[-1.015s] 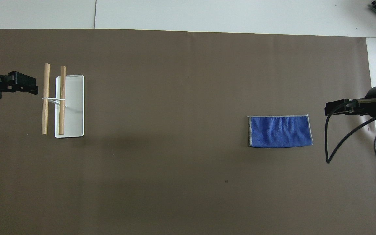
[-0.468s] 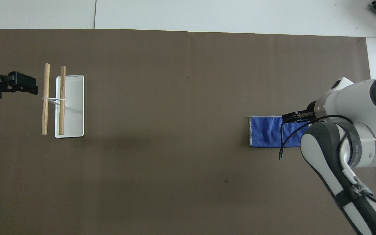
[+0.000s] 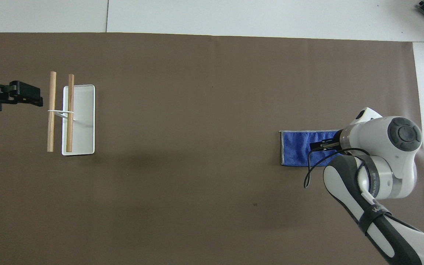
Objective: Right arm passes towel to left arm to hang
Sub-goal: 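Reach the right gripper down onto the blue towel's near edge, then close the right gripper on the towel edge and lift it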
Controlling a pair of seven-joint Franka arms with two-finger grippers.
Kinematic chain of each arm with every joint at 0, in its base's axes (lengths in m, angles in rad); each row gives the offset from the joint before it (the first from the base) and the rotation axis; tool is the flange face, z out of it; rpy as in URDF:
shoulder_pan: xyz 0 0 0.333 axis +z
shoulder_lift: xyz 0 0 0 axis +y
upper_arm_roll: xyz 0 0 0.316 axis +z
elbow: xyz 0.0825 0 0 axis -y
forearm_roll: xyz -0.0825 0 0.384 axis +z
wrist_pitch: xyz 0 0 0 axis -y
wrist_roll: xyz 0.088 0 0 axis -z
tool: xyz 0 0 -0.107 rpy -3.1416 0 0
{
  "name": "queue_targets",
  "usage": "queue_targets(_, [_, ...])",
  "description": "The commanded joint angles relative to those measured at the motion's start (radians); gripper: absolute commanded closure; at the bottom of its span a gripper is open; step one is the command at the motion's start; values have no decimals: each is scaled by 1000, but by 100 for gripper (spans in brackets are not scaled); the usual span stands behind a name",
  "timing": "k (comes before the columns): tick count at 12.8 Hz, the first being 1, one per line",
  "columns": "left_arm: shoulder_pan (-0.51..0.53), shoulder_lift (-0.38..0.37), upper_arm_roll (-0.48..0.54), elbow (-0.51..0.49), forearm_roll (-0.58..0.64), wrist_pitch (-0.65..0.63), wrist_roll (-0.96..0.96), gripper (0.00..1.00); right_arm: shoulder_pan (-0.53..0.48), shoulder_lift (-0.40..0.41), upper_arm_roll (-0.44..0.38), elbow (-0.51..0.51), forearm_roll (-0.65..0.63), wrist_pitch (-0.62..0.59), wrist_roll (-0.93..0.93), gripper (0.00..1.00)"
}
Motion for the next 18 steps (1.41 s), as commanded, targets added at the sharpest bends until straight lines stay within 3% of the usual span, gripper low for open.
queue_targets(1, [4,-23,3,-26,-18,6,7,0,-22,-16,4,-40,48,31,-51,0])
queue_targets(11, [4,-23,3,-26,-18,6,9,0,-13,13,4,-100,67,144,-102,0])
queue_targets(12, [4,-23,3,-26,-18,6,7,0,-13,13,4,-102,67,144,-105,4])
queue_targets(13, [4,-21,3,-24,-18,6,7,0,-13,13,4,-103,67,144,-105,32])
queue_targets(14, [4,-23,3,-26,-18,6,7,0,-13,13,4,-103,67,143,-101,69])
queue_targets(15, [4,-23,3,-26,-18,6,7,0,-13,11,4,-103,67,137,-88,97])
queue_targets(18, [4,-23,3,-26,-18,7,7,0,-4,5,5,-86,67,130,-29,100])
